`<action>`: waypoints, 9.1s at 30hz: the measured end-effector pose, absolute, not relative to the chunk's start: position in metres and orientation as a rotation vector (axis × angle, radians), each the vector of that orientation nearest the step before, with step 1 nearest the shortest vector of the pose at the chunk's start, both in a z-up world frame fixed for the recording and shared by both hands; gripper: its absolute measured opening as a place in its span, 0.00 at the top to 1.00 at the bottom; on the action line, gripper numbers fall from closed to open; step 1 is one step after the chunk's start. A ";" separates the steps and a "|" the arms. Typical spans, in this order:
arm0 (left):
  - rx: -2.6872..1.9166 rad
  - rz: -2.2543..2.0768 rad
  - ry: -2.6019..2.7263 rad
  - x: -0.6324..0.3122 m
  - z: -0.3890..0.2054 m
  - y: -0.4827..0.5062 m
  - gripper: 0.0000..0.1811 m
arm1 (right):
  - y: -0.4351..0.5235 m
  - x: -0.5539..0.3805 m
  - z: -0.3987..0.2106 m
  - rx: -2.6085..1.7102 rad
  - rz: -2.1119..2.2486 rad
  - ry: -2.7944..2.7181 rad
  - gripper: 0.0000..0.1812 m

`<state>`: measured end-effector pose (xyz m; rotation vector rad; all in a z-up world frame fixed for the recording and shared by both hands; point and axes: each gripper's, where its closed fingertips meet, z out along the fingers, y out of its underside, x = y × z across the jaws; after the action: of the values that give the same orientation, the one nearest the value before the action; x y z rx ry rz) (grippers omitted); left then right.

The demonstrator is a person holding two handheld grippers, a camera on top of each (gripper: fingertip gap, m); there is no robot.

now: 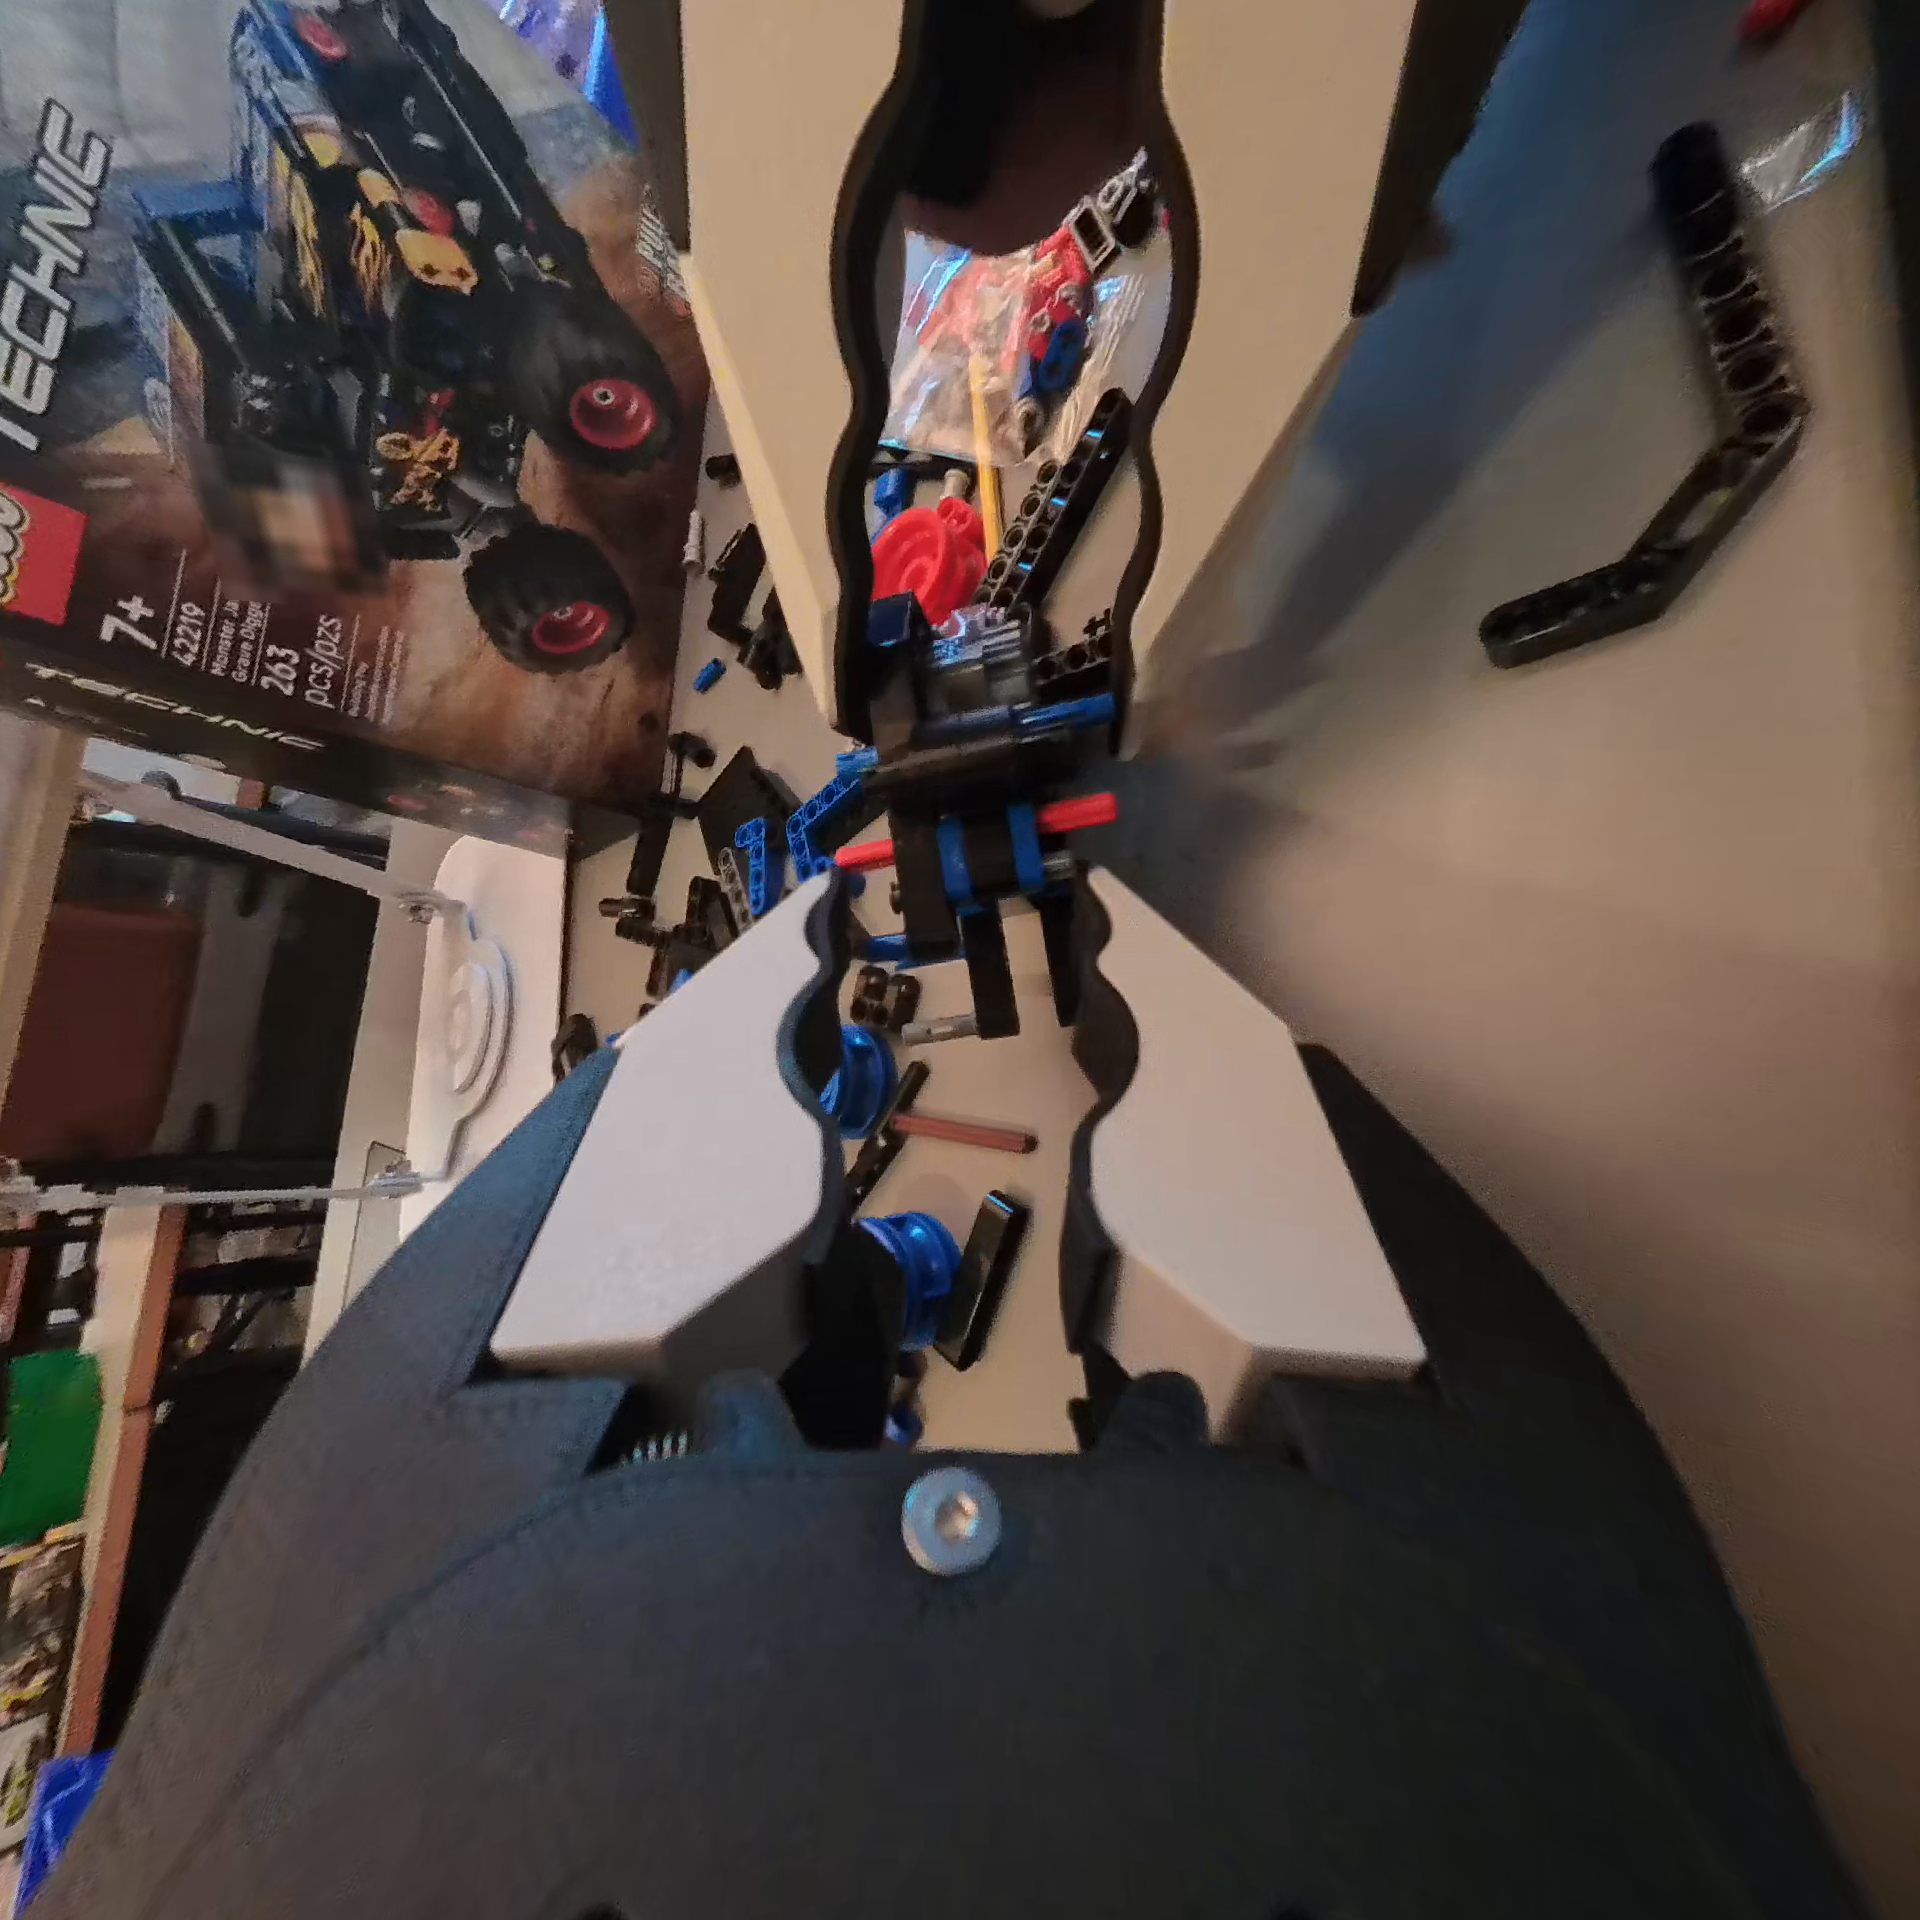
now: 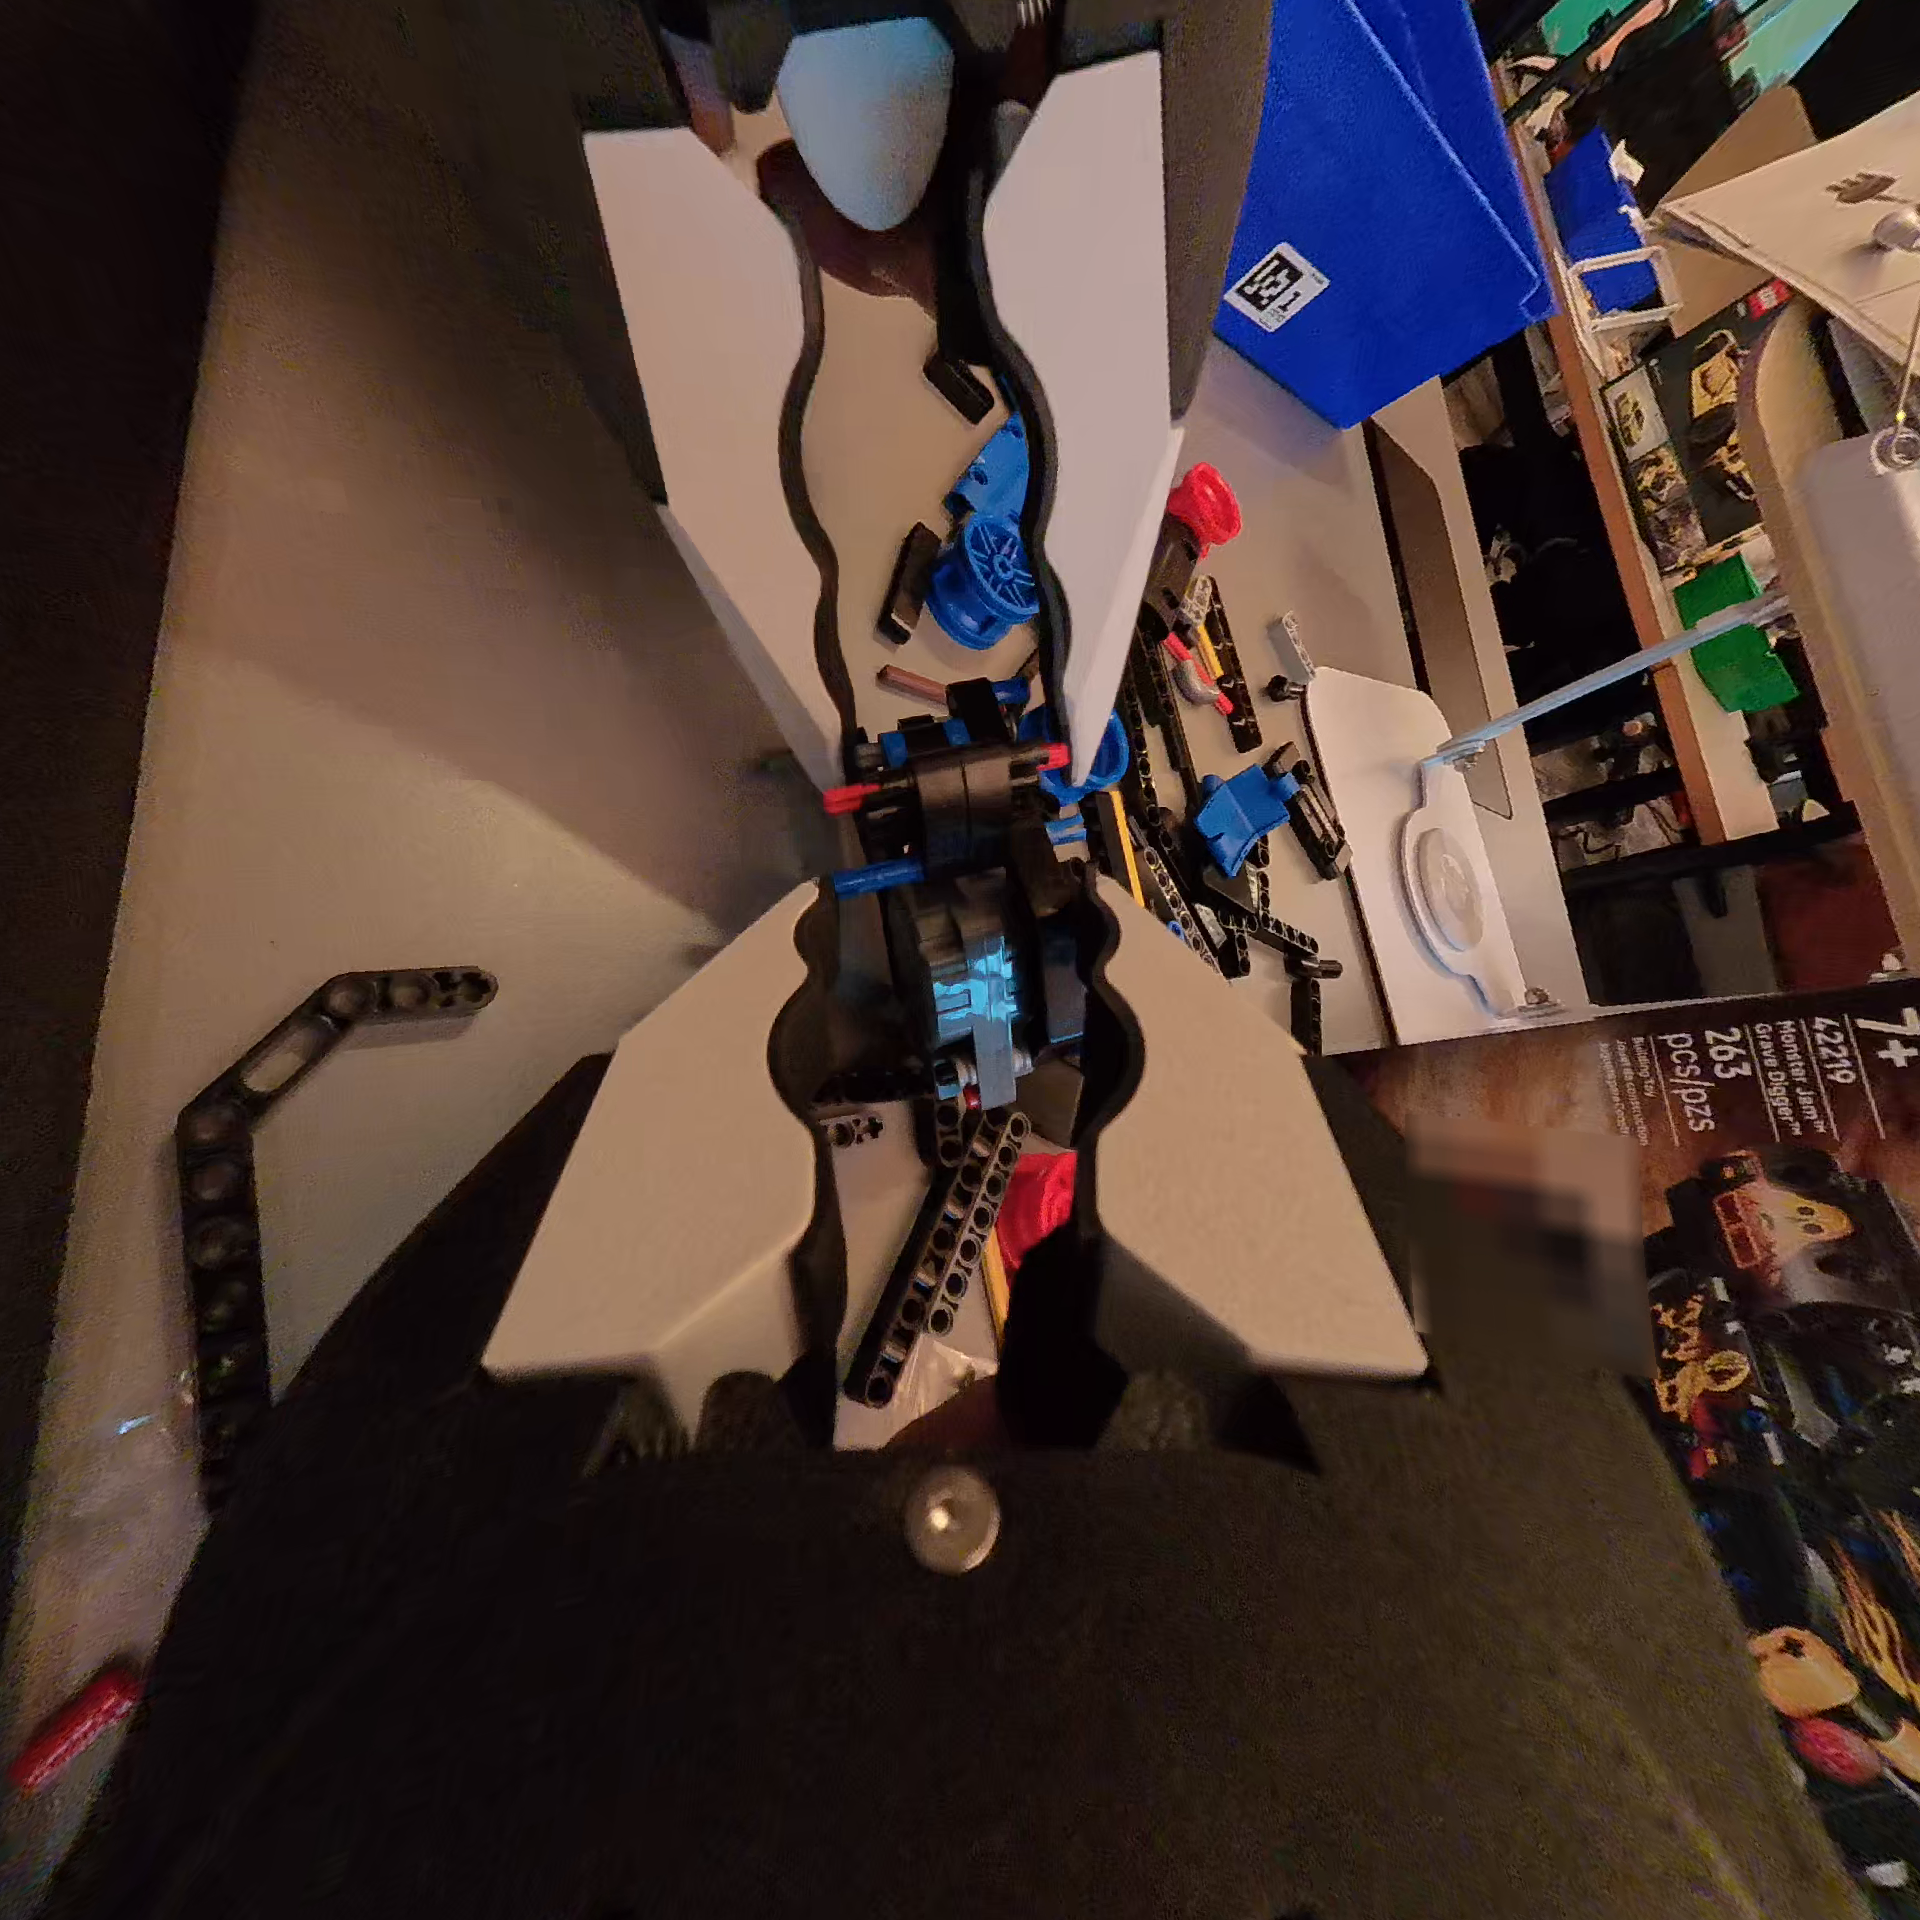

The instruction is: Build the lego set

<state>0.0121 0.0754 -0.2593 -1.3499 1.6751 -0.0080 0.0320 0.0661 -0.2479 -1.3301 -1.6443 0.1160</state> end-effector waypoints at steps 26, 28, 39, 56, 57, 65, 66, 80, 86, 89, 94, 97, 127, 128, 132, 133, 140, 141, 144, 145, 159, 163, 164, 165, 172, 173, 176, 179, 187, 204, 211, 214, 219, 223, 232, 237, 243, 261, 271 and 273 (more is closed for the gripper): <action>-1.361 -0.030 1.634 0.013 -0.254 0.077 0.84 | 0.074 0.033 -0.247 -1.397 0.116 -1.586 0.76; -1.352 -0.029 1.633 0.013 -0.254 0.076 0.84 | 0.074 0.032 -0.247 -1.401 0.119 -1.587 0.76; -1.361 -0.053 1.621 0.016 -0.255 0.076 0.84 | 0.073 0.033 -0.247 -1.387 0.098 -1.611 0.77; -1.373 -0.118 1.620 0.017 -0.254 0.075 0.84 | 0.073 0.032 -0.247 -1.351 0.107 -1.614 0.82; -1.364 -0.090 1.598 0.016 -0.251 0.078 0.80 | 0.073 0.033 -0.246 -1.350 0.118 -1.613 0.83; -1.406 -0.117 1.582 0.012 -0.250 0.079 0.80 | 0.071 0.032 -0.246 -1.360 0.166 -1.600 0.85; -1.404 -0.113 1.586 0.012 -0.250 0.079 0.80 | 0.070 0.032 -0.246 -1.361 0.169 -1.598 0.85; -1.287 -0.002 1.646 0.015 -0.251 0.075 0.83 | 0.069 0.032 -0.244 -1.352 0.200 -1.588 0.91; -1.266 0.004 1.667 0.016 -0.253 0.073 0.84 | 0.069 0.032 -0.245 -1.338 0.174 -1.604 0.91; -1.248 0.017 1.684 0.015 -0.253 0.072 0.84 | 0.068 0.031 -0.245 -1.331 0.169 -1.608 0.91; -1.244 0.019 1.691 0.015 -0.253 0.071 0.84 | 0.068 0.030 -0.245 -1.331 0.166 -1.607 0.92; -1.227 0.050 1.703 0.015 -0.253 0.071 0.84 | 0.068 0.030 -0.246 -1.337 0.161 -1.608 0.92; -1.258 -0.108 1.708 0.007 -0.252 0.058 0.83 | 0.053 0.023 -0.241 -1.377 0.404 -1.604 0.91; -1.249 -0.099 1.707 0.007 -0.252 0.058 0.83 | 0.054 0.021 -0.242 -1.377 0.396 -1.603 0.91; -1.231 -0.101 1.713 0.006 -0.253 0.058 0.77 | 0.053 0.017 -0.244 -1.365 0.375 -1.614 0.92; -1.230 -0.083 1.727 0.005 -0.257 0.058 0.75 | 0.051 0.016 -0.244 -1.350 0.366 -1.630 0.96; -1.084 0.063 1.799 0.004 -0.266 0.050 0.79 | 0.040 0.013 -0.255 -1.319 0.355 -1.718 0.95; -1.067 0.087 1.815 0.003 -0.269 0.049 0.79 | 0.038 0.013 -0.257 -1.318 0.354 -1.738 0.95; -1.038 0.116 1.827 0.003 -0.272 0.048 0.80 | 0.035 0.013 -0.263 -1.311 0.347 -1.772 0.95; -1.039 0.111 1.824 0.003 -0.272 0.048 0.80 | 0.035 0.012 -0.263 -1.312 0.357 -1.770 0.95; -1.469 -0.329 1.605 0.006 -0.254 0.051 0.80 | 0.052 0.021 -0.237 -1.331 0.432 -1.598 0.88; -1.682 -0.696 1.466 0.007 -0.248 0.048 0.80 | 0.053 0.023 -0.232 -1.345 0.498 -1.561 0.86; -1.708 -0.747 1.437 0.006 -0.247 0.049 0.80 | 0.051 0.022 -0.235 -1.355 0.510 -1.570 0.84; -1.738 -0.789 1.407 0.005 -0.247 0.050 0.80 | 0.049 0.021 -0.237 -1.364 0.524 -1.582 0.81; -1.823 -0.837 1.389 0.004 -0.260 0.054 0.80 | 0.052 0.013 -0.248 -1.431 0.512 -1.579 0.79; -1.833 -0.850 1.375 0.004 -0.260 0.055 0.80 | 0.055 0.013 -0.247 -1.436 0.502 -1.566 0.79; -1.863 -0.904 1.331 0.005 -0.258 0.057 0.80 | 0.058 0.013 -0.242 -1.437 0.512 -1.532 0.78; -1.892 -0.945 1.324 0.008 -0.261 0.055 0.80 | 0.061 0.011 -0.238 -1.461 0.550 -1.488 0.76; -1.952 -0.983 1.305 0.005 -0.271 0.058 0.91 | 0.069 0.015 -0.241 -1.523 0.627 -1.451 0.85; -1.869 -0.713 1.422 -0.003 -0.258 0.066 0.70 | 0.091 0.048 -0.211 -1.491 0.604 -1.274 0.81; -1.753 -0.457 1.337 -0.038 -0.192 0.134 0.71 | 0.122 0.068 -0.146 -1.375 0.393 -1.116 0.77; -1.695 -0.295 1.252 -0.048 -0.160 0.183 0.72 | 0.153 0.074 -0.103 -1.351 0.252 -1.124 0.71; -1.546 -0.004 1.097 -0.062 -0.099 0.261 0.71 | 0.248 0.078 -0.032 -1.361 0.038 -1.119 0.63; -1.528 0.098 1.034 -0.077 -0.082 0.307 0.71 | 0.327 0.067 -0.007 -1.430 0.038 -1.122 0.63; -1.612 0.189 1.088 -0.113 -0.114 0.344 0.75 | 0.434 0.044 -0.049 -1.583 -0.037 -1.255 0.63; -1.609 0.226 1.109 -0.121 -0.122 0.340 0.85 | 0.444 0.045 -0.061 -1.597 -0.023 -1.262 0.68; -1.631 0.208 1.171 -0.118 -0.141 0.329 0.91 | 0.445 0.046 -0.061 -1.598 -0.030 -1.270 0.78; -1.603 0.214 1.054 -0.124 -0.109 0.339 0.84 | 0.450 0.043 -0.055 -1.566 -0.026 -1.253 0.74; -1.607 0.175 1.018 -0.124 -0.111 0.345 0.88 | 0.450 0.040 -0.057 -1.571 0.057 -1.249 1.00; -1.607 0.164 1.014 -0.123 -0.112 0.345 0.88 | 0.450 0.041 -0.057 -1.568 0.048 -1.255 1.00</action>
<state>-0.1227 0.3447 -0.1120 -1.6065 1.0139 0.1637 0.0405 0.4497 -0.0570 -1.5676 -1.2555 0.0477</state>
